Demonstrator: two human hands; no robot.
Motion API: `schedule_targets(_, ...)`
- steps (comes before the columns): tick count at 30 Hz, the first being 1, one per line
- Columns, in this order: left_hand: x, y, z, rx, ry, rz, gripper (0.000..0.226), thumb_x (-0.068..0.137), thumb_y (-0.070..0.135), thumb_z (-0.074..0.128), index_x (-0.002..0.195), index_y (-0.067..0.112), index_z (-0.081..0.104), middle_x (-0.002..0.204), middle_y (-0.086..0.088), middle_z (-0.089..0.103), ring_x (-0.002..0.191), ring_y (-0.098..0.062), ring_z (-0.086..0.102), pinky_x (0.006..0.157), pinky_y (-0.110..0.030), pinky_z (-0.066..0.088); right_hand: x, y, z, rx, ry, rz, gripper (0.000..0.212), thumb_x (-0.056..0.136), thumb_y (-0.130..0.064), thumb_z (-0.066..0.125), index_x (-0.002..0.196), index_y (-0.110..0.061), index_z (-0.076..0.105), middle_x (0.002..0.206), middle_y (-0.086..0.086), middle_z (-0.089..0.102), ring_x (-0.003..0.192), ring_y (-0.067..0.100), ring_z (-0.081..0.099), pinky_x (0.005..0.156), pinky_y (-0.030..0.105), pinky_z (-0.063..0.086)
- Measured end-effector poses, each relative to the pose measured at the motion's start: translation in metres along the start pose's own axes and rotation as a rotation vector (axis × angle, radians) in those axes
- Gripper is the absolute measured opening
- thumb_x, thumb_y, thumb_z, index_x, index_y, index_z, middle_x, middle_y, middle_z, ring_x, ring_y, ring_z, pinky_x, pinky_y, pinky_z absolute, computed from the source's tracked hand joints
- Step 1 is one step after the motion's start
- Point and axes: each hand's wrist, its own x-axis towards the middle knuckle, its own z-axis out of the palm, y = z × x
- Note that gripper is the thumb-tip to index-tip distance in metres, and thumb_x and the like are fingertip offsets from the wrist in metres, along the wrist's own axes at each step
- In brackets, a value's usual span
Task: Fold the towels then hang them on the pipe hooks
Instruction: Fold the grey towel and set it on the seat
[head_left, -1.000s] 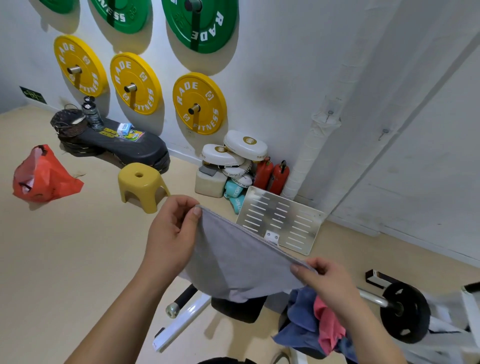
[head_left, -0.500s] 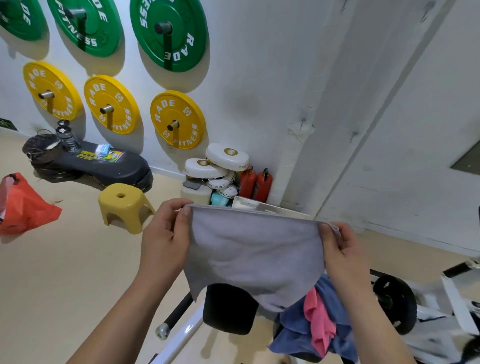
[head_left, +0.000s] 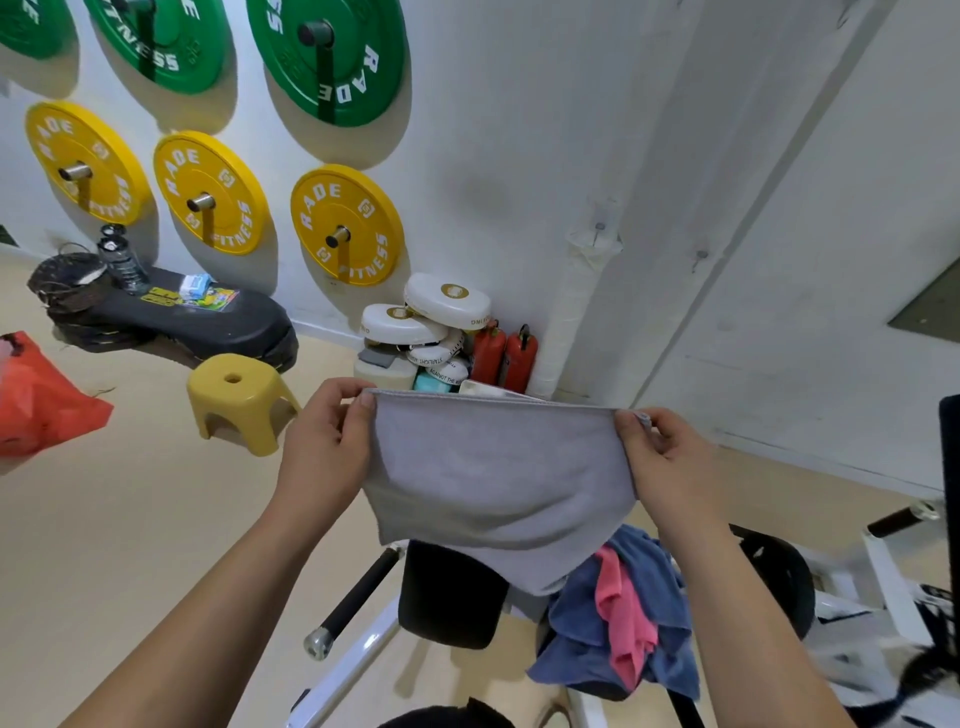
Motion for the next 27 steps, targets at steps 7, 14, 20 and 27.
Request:
schedule_targets(7, -0.004, -0.005, 0.011, -0.004, -0.021, -0.191, 0.020, 0.101, 0.031, 0.057, 0.089, 0.022, 0.071, 0.086, 0.000, 0.071, 0.084, -0.021, 0.063, 0.075, -0.045, 0.055, -0.007, 0.004, 0.020, 0.104, 0.000, 0.150, 0.028, 0.096, -0.038, 0.069, 0.090, -0.010, 0.069, 0.081, 0.023, 0.071, 0.069, 0.022, 0.060, 0.063, 0.040, 0.051)
schedule_targets(14, -0.049, 0.024, 0.042, -0.159, -0.132, -0.203, 0.019, 0.096, 0.025, 0.065, 0.084, 0.027, 0.079, 0.080, 0.014, 0.076, 0.078, -0.005, 0.070, 0.077, -0.037, 0.062, -0.042, -0.003, 0.058, 0.131, -0.212, 0.179, 0.013, 0.091, -0.031, 0.076, 0.082, -0.022, 0.079, 0.081, 0.011, 0.076, 0.082, 0.035, 0.074, 0.076, 0.053, 0.065)
schedule_targets(20, -0.074, 0.035, 0.053, -0.192, -0.239, -0.073, 0.028, 0.101, 0.016, 0.061, 0.089, 0.031, 0.082, 0.076, 0.010, 0.078, 0.073, 0.001, 0.069, 0.067, -0.011, 0.051, -0.063, -0.012, 0.082, 0.025, -0.347, 0.013, 0.027, 0.102, -0.029, 0.060, 0.089, -0.012, 0.076, 0.081, 0.022, 0.069, 0.072, 0.028, 0.064, 0.075, 0.055, 0.057)
schedule_targets(27, -0.071, 0.031, 0.051, -0.145, -0.208, -0.031, 0.025, 0.100, 0.017, 0.062, 0.097, 0.033, 0.081, 0.086, 0.019, 0.079, 0.086, 0.000, 0.073, 0.078, -0.019, 0.058, -0.066, -0.017, 0.087, -0.091, -0.329, -0.093, 0.037, 0.102, -0.035, 0.056, 0.084, -0.005, 0.070, 0.072, 0.019, 0.064, 0.071, 0.035, 0.060, 0.071, 0.054, 0.055)
